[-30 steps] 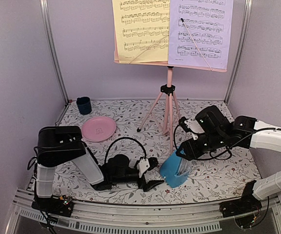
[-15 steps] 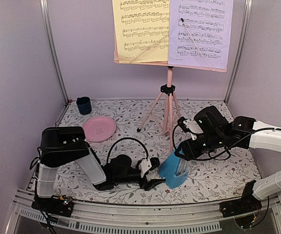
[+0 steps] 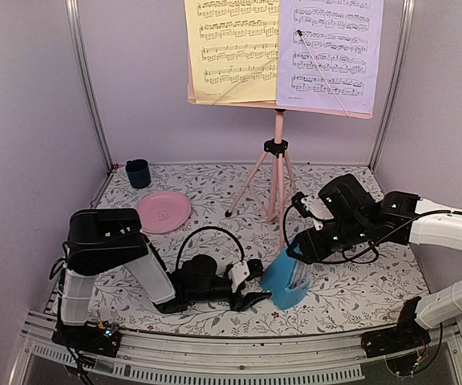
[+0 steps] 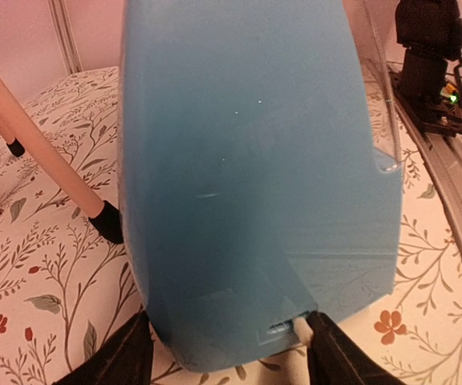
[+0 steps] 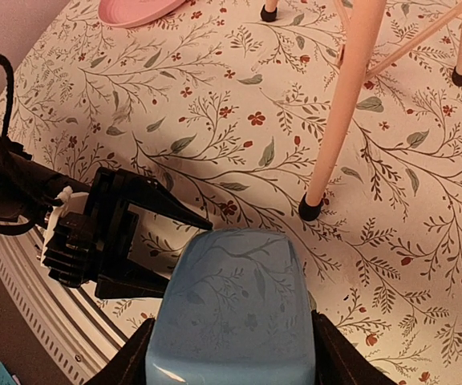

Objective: Set up the instrument practice props

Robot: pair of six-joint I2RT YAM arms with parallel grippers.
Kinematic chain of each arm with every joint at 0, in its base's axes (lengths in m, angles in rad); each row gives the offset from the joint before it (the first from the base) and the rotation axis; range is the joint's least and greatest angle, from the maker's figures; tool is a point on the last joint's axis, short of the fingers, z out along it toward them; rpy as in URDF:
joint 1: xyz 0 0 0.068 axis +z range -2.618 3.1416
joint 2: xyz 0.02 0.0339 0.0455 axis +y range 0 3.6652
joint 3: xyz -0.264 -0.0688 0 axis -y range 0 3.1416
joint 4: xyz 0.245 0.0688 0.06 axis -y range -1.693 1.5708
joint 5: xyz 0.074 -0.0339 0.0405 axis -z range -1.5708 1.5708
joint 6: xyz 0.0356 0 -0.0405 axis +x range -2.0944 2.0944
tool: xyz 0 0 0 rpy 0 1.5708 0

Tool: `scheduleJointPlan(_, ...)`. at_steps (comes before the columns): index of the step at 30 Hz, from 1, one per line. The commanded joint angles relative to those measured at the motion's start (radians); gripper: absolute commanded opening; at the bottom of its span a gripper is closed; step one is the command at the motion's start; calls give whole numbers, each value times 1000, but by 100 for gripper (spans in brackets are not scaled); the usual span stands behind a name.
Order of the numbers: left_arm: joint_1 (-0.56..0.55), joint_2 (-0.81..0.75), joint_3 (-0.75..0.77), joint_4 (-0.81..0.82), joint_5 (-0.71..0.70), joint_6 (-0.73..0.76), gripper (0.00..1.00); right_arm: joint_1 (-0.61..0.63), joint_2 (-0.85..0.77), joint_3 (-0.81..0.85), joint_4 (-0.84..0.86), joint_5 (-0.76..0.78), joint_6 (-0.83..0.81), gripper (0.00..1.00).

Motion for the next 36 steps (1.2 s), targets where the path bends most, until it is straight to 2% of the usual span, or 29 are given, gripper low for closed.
scheduleJointPlan(1, -13, 22, 7, 7, 0, 2, 65, 13, 2, 38, 65, -9, 18, 37)
scheduleJointPlan(6, -13, 19, 7, 5, 0, 4, 66, 14, 2, 38, 65, -6, 19, 37)
scheduleJointPlan(12, -10, -39, -82, 115, -44, -36, 88, 24, 5, 50, 75, 19, 38, 39)
scheduleJointPlan(17, 9, -134, -207, 193, -119, -81, 96, 56, 55, 96, 78, 75, 80, 41)
scheduleJointPlan(26, 40, -289, -315, 227, -174, -140, 97, 160, 225, 261, 33, 254, 189, 47)
scheduleJointPlan(31, 61, -336, -341, 223, -173, -176, 97, 189, 298, 325, 52, 296, 245, 55)
scheduleJointPlan(36, 67, -370, -365, 212, -194, -196, 97, 194, 330, 347, 73, 288, 261, 72)
